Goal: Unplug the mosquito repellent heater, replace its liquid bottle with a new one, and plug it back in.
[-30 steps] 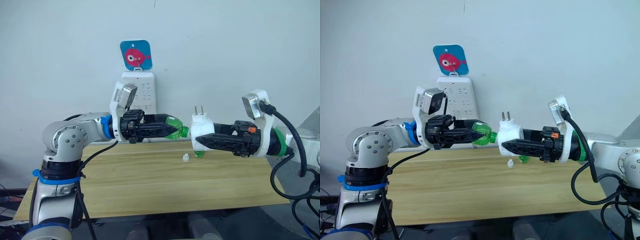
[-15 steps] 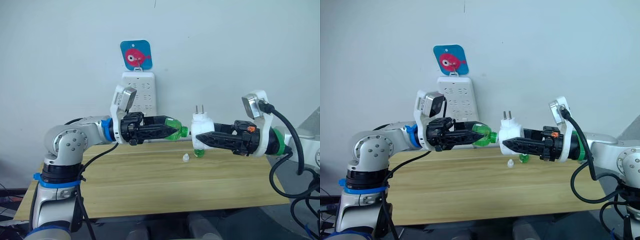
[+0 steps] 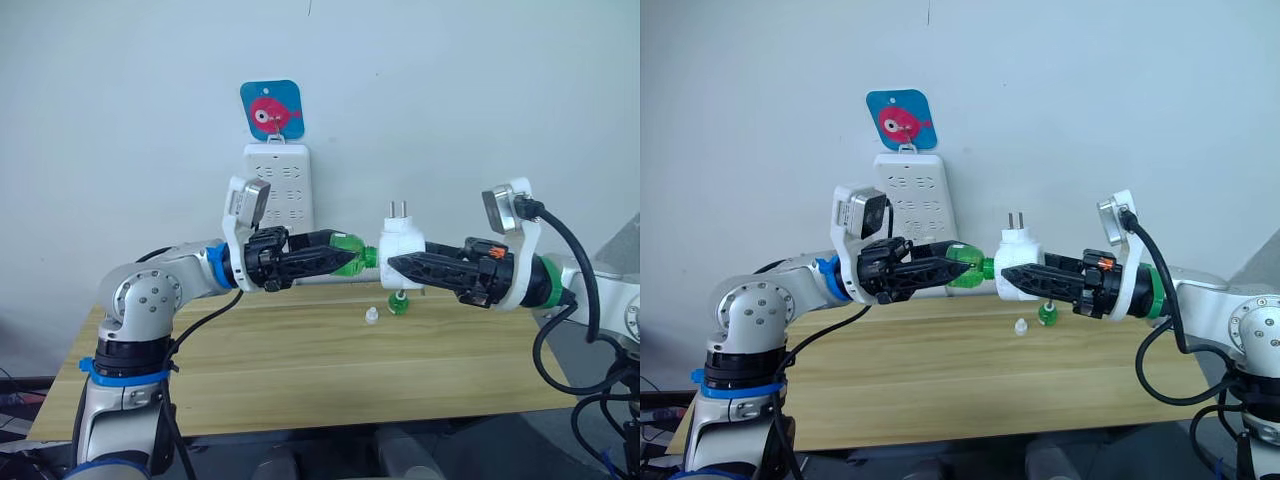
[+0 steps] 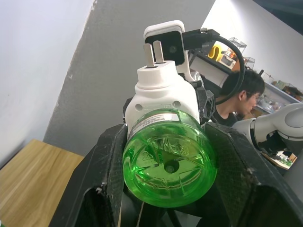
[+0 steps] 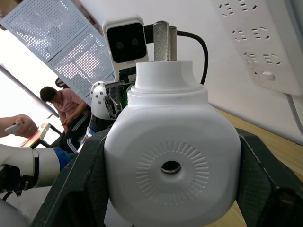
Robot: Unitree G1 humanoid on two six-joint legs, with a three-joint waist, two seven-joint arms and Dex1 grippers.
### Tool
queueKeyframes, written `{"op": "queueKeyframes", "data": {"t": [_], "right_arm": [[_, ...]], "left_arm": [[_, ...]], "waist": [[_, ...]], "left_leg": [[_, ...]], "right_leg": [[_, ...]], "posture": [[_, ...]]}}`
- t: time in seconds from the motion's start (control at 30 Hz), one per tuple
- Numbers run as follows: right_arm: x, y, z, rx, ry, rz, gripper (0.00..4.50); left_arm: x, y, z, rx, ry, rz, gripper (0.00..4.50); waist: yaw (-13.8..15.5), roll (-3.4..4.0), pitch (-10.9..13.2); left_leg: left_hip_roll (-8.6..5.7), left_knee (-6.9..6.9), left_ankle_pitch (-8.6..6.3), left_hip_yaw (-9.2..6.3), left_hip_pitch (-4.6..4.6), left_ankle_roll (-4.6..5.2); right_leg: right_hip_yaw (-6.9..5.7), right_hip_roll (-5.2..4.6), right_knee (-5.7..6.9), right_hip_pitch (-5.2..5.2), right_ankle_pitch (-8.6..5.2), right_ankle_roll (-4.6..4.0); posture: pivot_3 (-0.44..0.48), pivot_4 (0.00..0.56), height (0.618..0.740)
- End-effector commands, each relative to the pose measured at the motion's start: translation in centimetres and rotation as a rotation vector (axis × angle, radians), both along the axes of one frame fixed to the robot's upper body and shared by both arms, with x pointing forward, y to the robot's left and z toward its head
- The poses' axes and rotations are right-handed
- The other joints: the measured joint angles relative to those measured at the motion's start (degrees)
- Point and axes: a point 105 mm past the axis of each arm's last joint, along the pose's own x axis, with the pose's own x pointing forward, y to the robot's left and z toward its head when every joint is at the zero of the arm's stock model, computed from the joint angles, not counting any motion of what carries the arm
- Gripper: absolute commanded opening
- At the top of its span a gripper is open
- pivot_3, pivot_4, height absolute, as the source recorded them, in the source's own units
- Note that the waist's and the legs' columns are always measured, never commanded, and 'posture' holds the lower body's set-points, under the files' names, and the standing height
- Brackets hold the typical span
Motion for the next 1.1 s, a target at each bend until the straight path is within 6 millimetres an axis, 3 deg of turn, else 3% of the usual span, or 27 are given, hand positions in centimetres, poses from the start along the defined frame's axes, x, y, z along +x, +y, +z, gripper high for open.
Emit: {"op": "queueKeyframes", "data": {"t": [0.03, 0.7, 1.1], "right_arm": [[-1.3, 1.2, 1.2, 0.07, -0.025, 0.07, 2.99], [-1.5, 3.5, 1.3, 0.023, -0.107, 0.141, 2.99], [-1.6, 3.2, 1.0, -0.023, -0.122, 0.176, 2.99]], "left_arm": [[-0.6, -0.9, 0.3, 0.002, -0.028, -0.032, 2.26], [-0.6, -1.8, -0.1, -0.01, -0.024, -0.041, 2.26], [-0.5, -1.3, -0.6, 0.034, -0.015, -0.041, 2.26]], "waist": [[0.01, 0.0, 0.0], [0.0, 0.0, -0.01], [-0.01, 0.0, -0.02]], "left_leg": [[0.0, 0.0, 0.0, 0.0, 0.0, 0.0], [0.0, 0.0, 0.0, -0.02, -0.01, 0.0], [0.0, 0.0, 0.0, -0.02, -0.01, -0.01]], "right_leg": [[0.0, 0.0, 0.0, 0.0, 0.0, 0.0], [0.0, 0.0, 0.0, -0.01, 0.0, 0.0], [-0.01, -0.01, 0.01, 0.0, 0.0, -0.01]], "posture": [[-0.133, 0.022, 0.74], [-0.134, 0.01, 0.74], [-0.132, 0.008, 0.74]]}}
